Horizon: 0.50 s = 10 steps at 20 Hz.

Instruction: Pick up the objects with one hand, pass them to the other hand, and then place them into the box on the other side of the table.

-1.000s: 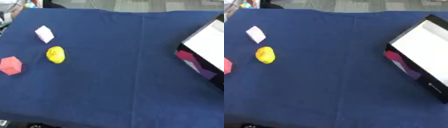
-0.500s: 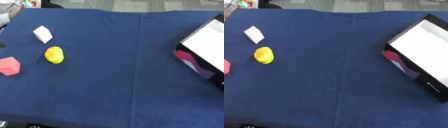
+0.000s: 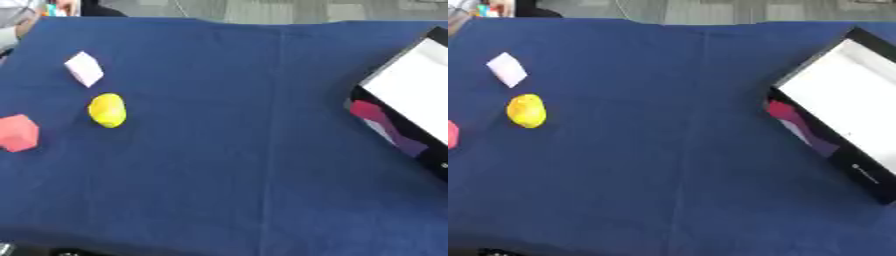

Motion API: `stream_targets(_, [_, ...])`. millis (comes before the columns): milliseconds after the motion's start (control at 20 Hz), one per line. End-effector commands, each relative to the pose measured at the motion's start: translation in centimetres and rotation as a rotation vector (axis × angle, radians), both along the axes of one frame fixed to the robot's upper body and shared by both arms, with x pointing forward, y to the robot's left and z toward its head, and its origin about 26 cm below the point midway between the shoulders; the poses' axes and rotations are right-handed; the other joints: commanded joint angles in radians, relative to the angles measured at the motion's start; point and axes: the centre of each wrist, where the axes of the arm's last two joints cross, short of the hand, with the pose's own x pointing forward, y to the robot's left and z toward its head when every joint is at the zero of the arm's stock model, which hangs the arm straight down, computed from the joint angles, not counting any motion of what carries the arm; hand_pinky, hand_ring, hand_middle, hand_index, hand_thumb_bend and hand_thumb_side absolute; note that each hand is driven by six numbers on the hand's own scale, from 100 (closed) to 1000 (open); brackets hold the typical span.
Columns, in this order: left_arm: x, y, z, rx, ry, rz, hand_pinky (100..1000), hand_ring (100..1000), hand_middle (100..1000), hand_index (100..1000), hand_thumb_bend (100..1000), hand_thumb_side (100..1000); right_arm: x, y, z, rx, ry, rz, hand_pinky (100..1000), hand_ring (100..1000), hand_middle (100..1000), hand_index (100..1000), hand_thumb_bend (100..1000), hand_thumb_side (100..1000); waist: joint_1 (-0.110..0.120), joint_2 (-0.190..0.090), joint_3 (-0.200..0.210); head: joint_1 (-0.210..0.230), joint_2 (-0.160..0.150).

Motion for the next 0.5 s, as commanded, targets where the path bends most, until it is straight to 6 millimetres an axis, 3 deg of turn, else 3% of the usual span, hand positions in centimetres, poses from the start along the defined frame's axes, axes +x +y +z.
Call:
stream_targets(50, [-0.2,1.0,1.5,0.075,0.045,0.019,865,833,768,802,833,115,-0.1,-0.1,1.1,-0.045,-0.017,0.012,962,1000,1000,1000,100,544,-0.011,-0.023,-0.003,-0.007,0.006])
stream_targets(500, [0.6,0.7,-0.5,0.130,0.244,-0.032,868,837,769,782,839,126,0.0,0.2,1.0,-0.049,-0.007,0.026,961,1000,1000,1000,100,544,-0.014,-0.020,-0.007,-0.009,0.006])
